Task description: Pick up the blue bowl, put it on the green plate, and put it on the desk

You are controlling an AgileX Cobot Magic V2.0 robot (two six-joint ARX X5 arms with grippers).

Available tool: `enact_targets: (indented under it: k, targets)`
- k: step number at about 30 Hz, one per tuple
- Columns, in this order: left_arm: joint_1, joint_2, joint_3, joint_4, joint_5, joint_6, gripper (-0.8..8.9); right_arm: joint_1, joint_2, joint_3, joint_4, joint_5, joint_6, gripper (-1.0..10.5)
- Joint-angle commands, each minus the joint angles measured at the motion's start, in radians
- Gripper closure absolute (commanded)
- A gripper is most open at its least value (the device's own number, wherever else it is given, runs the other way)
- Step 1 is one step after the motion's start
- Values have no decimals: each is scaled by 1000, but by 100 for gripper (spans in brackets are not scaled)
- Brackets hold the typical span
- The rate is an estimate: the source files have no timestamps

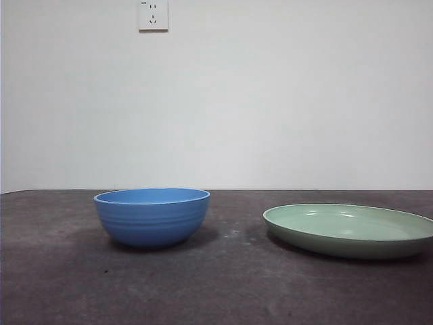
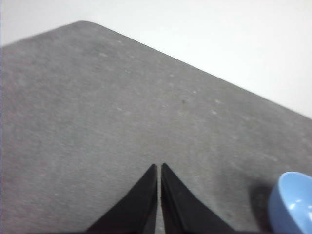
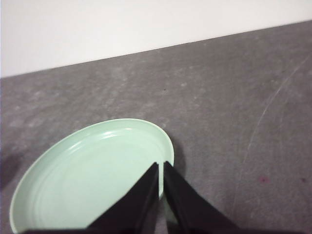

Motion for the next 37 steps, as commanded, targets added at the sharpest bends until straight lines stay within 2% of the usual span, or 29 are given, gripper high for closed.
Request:
enact_targets:
  k: [1, 7, 11, 17, 21, 25, 31, 34, 37]
  targets:
    - [3, -2, 30, -6, 53, -40, 801, 0, -3, 31, 2, -3, 67, 938]
    - [3, 10, 134, -53, 87, -65, 801, 0, 0, 149, -17, -2, 79, 938]
    - [3, 54, 231, -93, 112, -56, 801, 0, 41, 269, -104, -2, 87, 938]
    - [3, 193, 412, -203, 214, 25, 801, 0, 182, 470, -256, -15, 5, 938]
    - [3, 327, 541, -319, 302, 124, 801, 0, 306, 605, -375, -80, -62, 938]
    - [2, 473, 668, -425, 431, 216, 801, 0, 446, 734, -520, -178, -156, 938]
    - [-27, 650, 815, -577, 585, 310, 801, 0, 615, 863, -703, -340, -279, 938]
    - [-58, 709, 866, -654, 600, 360, 801, 5, 669, 897, -778, -397, -325, 938]
    - [-96, 744, 892, -725, 601, 409, 801, 21, 696, 907, -827, -416, -352, 938]
